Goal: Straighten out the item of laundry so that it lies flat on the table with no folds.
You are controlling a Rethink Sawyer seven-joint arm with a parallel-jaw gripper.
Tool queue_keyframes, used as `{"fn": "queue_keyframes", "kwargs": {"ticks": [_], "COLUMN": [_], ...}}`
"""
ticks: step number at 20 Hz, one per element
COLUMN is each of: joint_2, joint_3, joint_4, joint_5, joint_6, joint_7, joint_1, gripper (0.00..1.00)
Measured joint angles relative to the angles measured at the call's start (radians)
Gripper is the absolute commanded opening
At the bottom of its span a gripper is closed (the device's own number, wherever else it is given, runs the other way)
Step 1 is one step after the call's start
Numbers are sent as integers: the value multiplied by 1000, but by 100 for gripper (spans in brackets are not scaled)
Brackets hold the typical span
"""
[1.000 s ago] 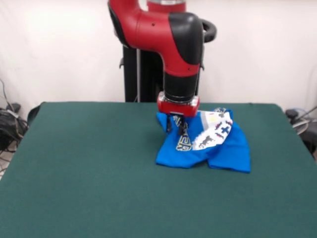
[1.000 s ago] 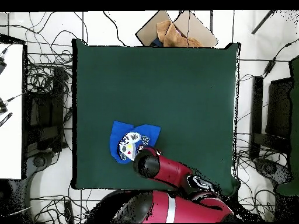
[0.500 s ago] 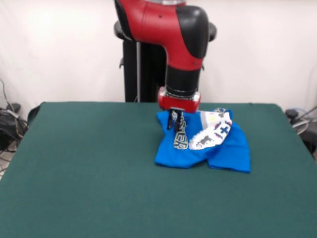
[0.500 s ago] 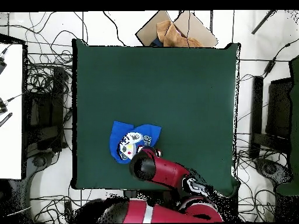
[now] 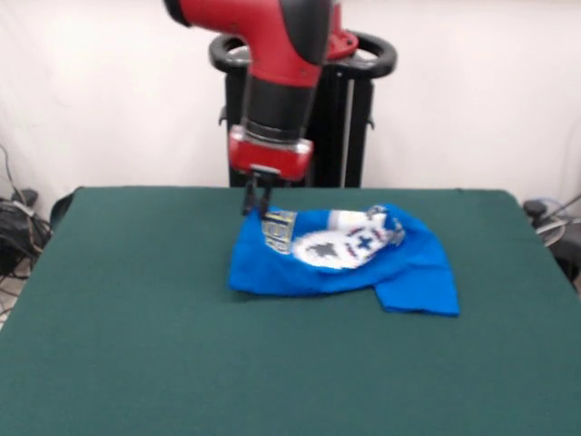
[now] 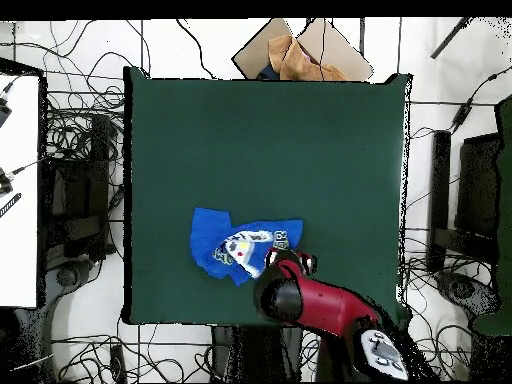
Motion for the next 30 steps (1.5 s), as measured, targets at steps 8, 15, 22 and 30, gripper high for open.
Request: {"fn": "queue_keyframes", "kwargs": {"ticks": [8, 15, 22, 30], "joint_2": [2, 1, -8, -38], "joint_3": [-24, 18, 121, 250], "joint_4": [-69, -118, -159, -187], "joint_5": [-130, -252, -347, -392], "joint_6": [0, 0, 17, 145], "joint_7": [0, 0, 0, 0], "joint_1": [-63, -164, -323, -433], "gripper": [0, 0, 0, 0]}}
